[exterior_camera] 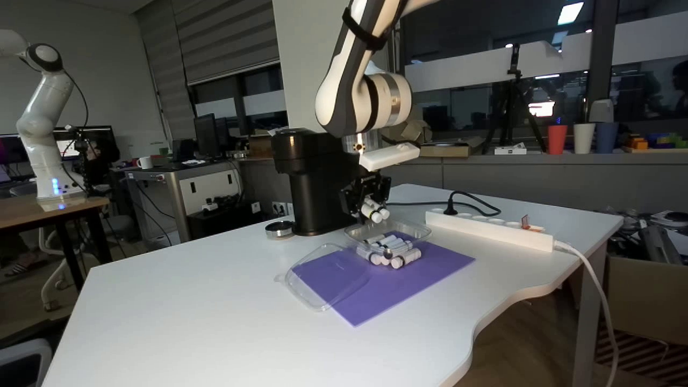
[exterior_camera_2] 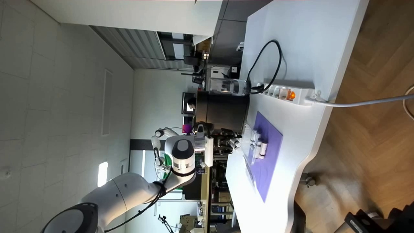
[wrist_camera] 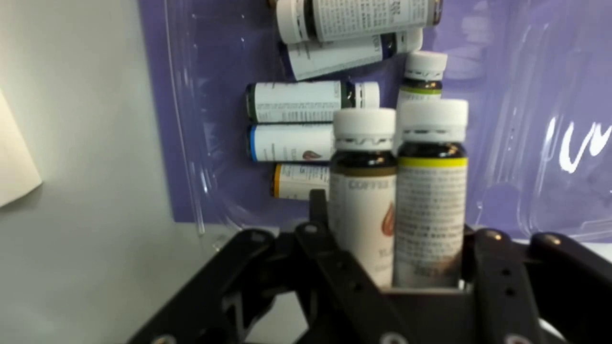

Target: Pick up the two objects and put them in the bowl

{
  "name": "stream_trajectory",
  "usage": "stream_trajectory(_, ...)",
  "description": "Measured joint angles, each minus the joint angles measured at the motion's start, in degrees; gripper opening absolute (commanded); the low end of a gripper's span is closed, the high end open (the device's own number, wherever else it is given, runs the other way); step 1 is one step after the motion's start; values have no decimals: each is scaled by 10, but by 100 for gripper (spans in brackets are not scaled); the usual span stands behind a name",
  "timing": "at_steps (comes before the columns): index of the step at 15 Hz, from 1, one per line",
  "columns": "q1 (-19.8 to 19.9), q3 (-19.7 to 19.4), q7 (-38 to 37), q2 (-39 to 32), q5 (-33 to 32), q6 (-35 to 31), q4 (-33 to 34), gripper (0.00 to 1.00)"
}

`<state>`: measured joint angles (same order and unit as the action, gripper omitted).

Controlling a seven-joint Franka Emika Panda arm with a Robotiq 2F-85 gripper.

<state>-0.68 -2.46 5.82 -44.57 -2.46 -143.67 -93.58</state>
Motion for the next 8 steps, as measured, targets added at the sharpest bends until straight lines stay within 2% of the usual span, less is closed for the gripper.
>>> stream_trajectory(3,-14,-8,-14,22,-15,14,3,99)
stream_trajectory(8,-37,-12,-44,70,-32,77,3,100)
